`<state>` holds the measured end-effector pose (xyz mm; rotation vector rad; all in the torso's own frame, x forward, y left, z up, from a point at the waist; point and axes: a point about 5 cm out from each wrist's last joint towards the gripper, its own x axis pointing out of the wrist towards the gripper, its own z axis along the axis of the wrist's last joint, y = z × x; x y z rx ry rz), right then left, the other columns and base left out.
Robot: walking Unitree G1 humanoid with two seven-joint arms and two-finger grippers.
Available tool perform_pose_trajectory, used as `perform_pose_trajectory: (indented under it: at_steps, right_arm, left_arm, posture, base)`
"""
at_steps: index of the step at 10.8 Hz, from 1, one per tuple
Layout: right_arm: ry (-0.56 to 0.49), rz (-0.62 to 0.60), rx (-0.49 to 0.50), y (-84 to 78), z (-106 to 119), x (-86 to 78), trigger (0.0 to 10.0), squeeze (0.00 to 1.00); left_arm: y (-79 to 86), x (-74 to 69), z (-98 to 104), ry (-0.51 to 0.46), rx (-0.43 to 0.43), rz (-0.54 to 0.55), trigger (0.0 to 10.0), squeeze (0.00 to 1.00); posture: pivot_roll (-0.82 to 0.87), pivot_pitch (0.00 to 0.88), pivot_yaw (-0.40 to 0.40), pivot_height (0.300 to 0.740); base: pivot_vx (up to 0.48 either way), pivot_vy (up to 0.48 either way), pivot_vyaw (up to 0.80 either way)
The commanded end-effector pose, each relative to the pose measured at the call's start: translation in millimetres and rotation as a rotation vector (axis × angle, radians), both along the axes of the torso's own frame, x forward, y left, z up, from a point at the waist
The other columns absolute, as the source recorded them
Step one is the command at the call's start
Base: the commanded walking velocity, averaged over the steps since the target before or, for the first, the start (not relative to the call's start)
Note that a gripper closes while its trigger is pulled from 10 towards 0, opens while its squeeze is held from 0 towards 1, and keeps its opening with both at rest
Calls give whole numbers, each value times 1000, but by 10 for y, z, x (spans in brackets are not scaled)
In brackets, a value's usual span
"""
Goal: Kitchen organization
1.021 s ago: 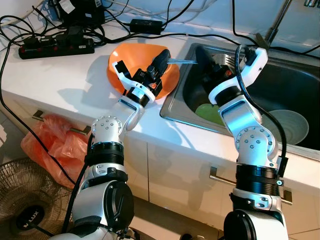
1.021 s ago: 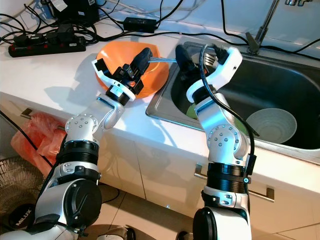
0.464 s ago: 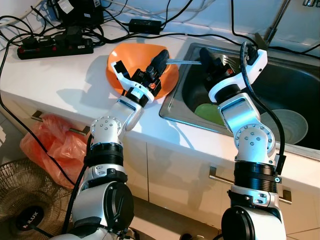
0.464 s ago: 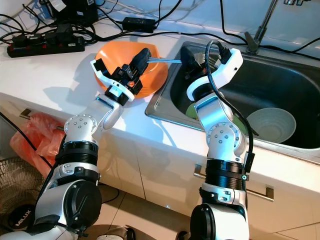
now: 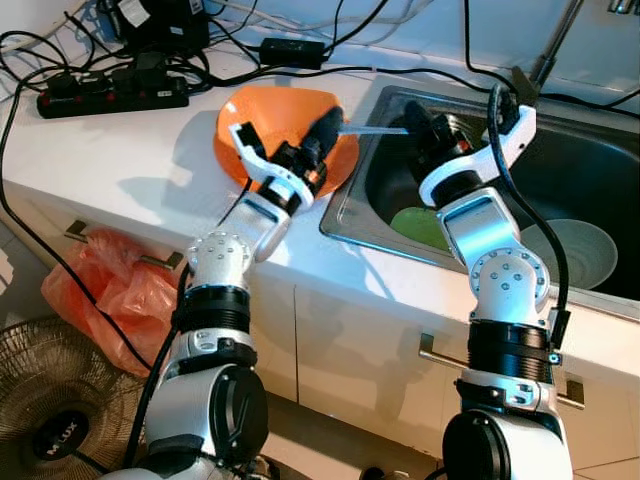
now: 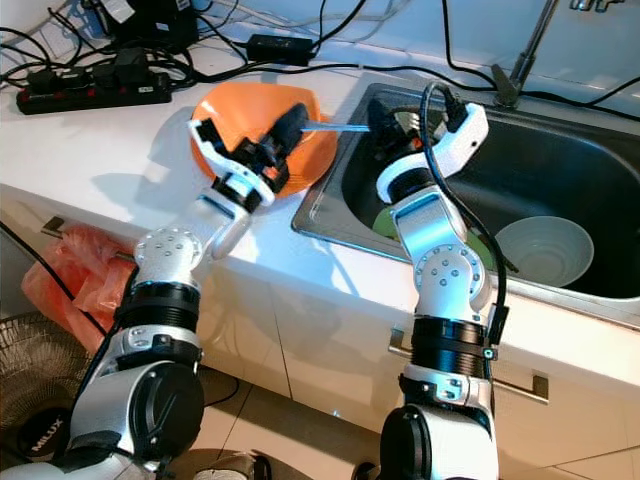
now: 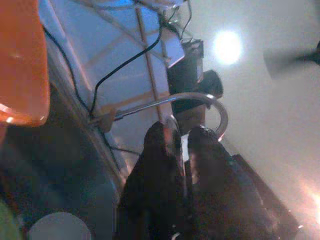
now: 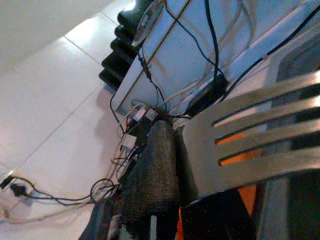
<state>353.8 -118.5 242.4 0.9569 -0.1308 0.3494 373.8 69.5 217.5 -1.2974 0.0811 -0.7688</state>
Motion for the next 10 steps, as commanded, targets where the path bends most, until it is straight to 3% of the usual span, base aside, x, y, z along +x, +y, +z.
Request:
perform_pose_trajectory:
  at_steps: [1,4,6,7,9,10]
  right_arm:
    - [3,-40,5,-54,41,25,0,0]
    - [72,-228,0,-337,-42,103,0,0]
    - [110,-327,-23,-507,-88,142,0,0]
    - [145,-400,-132,-608,-175,166,0,0]
    - [189,-421,-476,-795,-398,206,0,0]
    - [247,-463,-656,-1072,-569,212,0,0]
  left_arm:
    - [-79,-24,-49,7,47,-17,10000,1000]
    - [-157,-62,-78,-57,256,-27,10000,1000]
    - [-152,-119,-16,-114,322,-40,10000,1000]
    - [-165,-194,20,-222,470,-54,10000,1000]
    - [-153,-246,-24,-313,682,-49,10000,1000]
    - [-127,-276,-48,-342,769,-46,10000,1000]
  posture:
    - [94,65,9,740]
    - [99,65,16,740]
    - [102,68,12,740]
    - [109,71,8,740]
    - [121,76,5,740]
    - [124,79,-1,740]
  base:
    - [0,0,0]
    - [0,0,0]
    - [0,0,0]
    - [0,0,0]
    - [0,0,0]
    - [0,0,0]
